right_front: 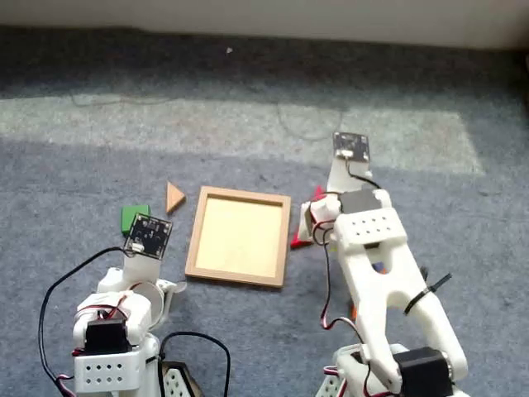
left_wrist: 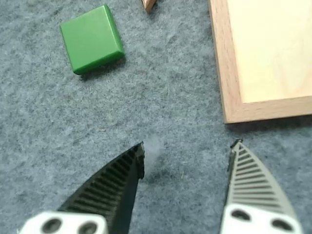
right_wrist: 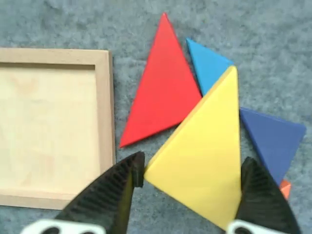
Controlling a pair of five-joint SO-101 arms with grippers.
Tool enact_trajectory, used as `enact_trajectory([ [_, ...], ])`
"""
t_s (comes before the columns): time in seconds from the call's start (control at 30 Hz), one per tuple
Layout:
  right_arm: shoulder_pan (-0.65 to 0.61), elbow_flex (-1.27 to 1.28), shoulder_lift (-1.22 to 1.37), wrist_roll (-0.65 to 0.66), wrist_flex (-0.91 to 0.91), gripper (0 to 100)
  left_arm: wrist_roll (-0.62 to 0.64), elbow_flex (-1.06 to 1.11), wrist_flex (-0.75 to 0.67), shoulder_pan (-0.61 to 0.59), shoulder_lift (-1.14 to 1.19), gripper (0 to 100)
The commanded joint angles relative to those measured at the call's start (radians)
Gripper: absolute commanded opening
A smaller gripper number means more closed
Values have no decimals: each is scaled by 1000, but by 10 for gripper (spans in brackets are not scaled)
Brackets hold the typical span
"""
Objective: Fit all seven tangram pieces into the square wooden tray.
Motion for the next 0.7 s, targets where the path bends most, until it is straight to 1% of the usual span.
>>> enact_trajectory([
  [0.0, -62, -8, -84, 14, 4, 270, -8, -7, -3, -8, -44, 284],
  [0.07, -117, -8, -85, 46, 2, 270, -8, -5, -3, -8, -44, 284],
  [0.17, -199, -8, -85, 147, -1, 270, -8, -5, -3, -8, -44, 284],
  [0.23, -239, -10, -85, 207, -47, 270, -8, -5, -3, -8, -44, 284],
  [0.47, -306, -1, -84, 503, -325, 270, -8, -5, -3, -8, -44, 284],
  [0.57, -337, -7, -58, 563, -377, 270, -8, -5, -3, -8, -44, 284],
  [0.67, -363, -8, 36, 609, -381, 270, -8, -5, -3, -8, -44, 284],
])
